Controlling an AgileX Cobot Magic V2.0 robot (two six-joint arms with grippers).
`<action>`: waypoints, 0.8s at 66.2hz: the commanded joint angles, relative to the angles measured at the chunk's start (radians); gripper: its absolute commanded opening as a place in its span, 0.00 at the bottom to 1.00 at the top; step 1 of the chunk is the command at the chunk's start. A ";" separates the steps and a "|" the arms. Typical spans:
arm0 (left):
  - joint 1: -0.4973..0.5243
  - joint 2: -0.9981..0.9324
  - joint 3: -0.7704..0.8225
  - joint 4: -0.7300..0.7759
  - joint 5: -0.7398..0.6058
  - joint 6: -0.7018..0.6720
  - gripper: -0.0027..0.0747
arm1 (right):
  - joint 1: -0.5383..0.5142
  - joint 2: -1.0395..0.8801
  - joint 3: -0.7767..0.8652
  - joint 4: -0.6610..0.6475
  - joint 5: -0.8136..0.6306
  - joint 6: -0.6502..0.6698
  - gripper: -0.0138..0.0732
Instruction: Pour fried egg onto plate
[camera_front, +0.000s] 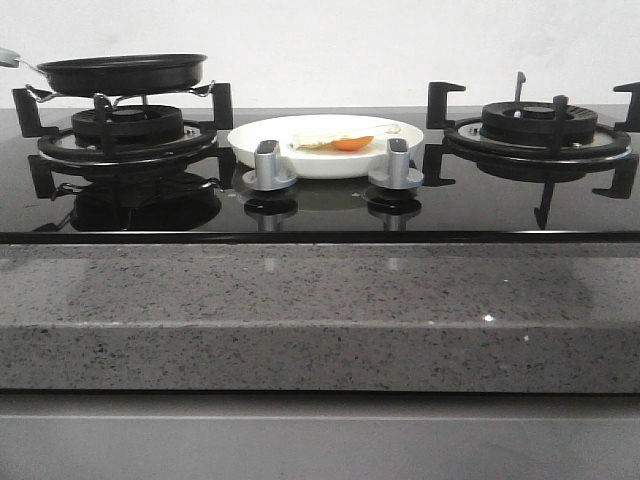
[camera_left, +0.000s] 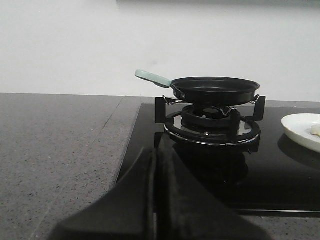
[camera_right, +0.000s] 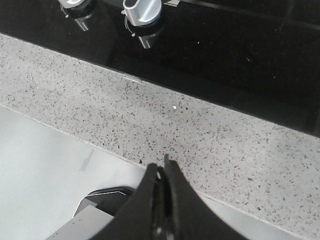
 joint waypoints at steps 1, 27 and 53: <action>-0.007 -0.014 0.003 -0.009 -0.090 -0.010 0.01 | -0.002 -0.007 -0.023 0.009 -0.044 -0.007 0.08; -0.007 -0.014 0.003 -0.009 -0.090 -0.010 0.01 | -0.131 -0.224 0.161 -0.134 -0.385 -0.013 0.08; -0.007 -0.014 0.003 -0.009 -0.090 -0.010 0.01 | -0.353 -0.703 0.698 -0.184 -0.773 -0.015 0.08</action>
